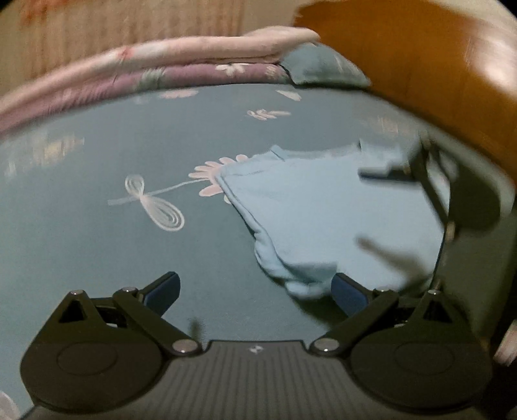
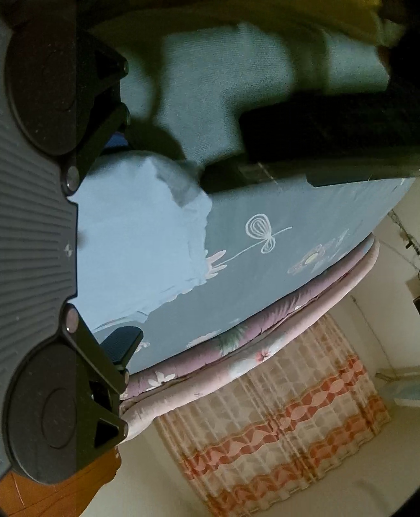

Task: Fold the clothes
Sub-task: 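Lower both open grippers onto the shirt's side edge, then close both grippers on the side edge of the shirt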

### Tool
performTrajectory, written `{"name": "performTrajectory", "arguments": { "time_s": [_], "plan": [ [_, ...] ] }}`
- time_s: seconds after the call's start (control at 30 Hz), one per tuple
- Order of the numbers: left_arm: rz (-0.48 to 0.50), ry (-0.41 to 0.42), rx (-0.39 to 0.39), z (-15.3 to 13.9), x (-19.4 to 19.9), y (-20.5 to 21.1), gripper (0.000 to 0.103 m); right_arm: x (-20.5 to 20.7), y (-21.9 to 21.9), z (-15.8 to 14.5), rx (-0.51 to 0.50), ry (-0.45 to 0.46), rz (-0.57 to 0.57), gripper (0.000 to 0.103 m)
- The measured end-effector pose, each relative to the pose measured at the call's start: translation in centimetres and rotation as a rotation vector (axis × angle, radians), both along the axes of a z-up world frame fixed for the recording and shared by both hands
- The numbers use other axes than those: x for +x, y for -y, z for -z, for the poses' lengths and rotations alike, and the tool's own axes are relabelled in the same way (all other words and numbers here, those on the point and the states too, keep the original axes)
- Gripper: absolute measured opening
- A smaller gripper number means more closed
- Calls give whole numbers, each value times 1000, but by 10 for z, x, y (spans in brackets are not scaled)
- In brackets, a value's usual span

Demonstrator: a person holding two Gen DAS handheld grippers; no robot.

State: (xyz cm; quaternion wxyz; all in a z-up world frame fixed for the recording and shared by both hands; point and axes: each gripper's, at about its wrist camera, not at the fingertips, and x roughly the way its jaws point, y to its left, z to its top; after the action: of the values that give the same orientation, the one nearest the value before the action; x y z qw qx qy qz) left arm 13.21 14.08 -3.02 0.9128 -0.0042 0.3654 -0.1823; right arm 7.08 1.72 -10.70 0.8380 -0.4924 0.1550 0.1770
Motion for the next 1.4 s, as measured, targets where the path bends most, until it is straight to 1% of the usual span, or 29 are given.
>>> {"name": "performTrajectory", "arguments": {
  "time_s": [0.07,0.1,0.17,0.2,0.3,0.33,0.37,0.47,0.5,0.53,0.67,0.87,0.9,0.97,1.07,1.1,1.2,1.27,1.3,1.37,1.4],
  "plan": [
    [-27,-49,-130,-3,13,-16,100,0,-5,0,-19,2,3,103],
    [-36,-76,-180,-4,23,-20,100,3,-7,-1,-27,-9,4,103],
    [-48,-128,-268,-6,46,-28,99,14,-11,-6,-40,-30,22,102],
    [-43,-147,-298,-6,58,-30,99,20,-13,-9,-48,-39,32,102],
    [-38,-251,-419,0,99,-32,98,27,-15,-13,-58,-99,38,97],
    [-40,-291,-464,4,112,-31,97,27,-15,-13,-58,-121,37,90],
    [-41,-326,-495,9,125,-30,97,26,-16,-13,-58,-143,35,85],
    [-61,-419,-565,30,159,-27,94,24,-19,-14,-39,-173,50,78],
    [-67,-446,-587,37,170,-26,91,26,-19,-16,-30,-190,59,78],
    [-68,-463,-610,41,177,-26,90,30,-18,-19,-13,-214,69,78],
    [-74,-526,-692,59,204,-25,90,40,-14,-25,39,-284,92,78],
    [-52,-502,-711,63,233,-6,90,44,-15,-26,83,-335,113,78],
    [-54,-501,-718,64,231,-6,90,49,-14,-28,86,-340,115,78],
    [-28,-502,-712,63,223,-6,87,53,-11,-29,88,-347,119,78],
    [15,-501,-716,67,212,-12,81,52,-9,-28,90,-353,128,78],
    [27,-492,-709,67,217,-10,79,51,-9,-28,90,-352,131,78],
    [65,-462,-682,67,231,-2,79,50,-12,-28,87,-347,133,78],
    [104,-428,-632,64,237,9,79,51,-15,-27,89,-342,132,78],
    [109,-425,-621,64,238,12,78,50,-15,-27,86,-338,131,78],
    [103,-431,-621,63,235,10,73,48,-17,-25,81,-329,129,75],
    [97,-437,-627,64,232,7,66,42,-17,-24,82,-329,126,74]
  ]
}}
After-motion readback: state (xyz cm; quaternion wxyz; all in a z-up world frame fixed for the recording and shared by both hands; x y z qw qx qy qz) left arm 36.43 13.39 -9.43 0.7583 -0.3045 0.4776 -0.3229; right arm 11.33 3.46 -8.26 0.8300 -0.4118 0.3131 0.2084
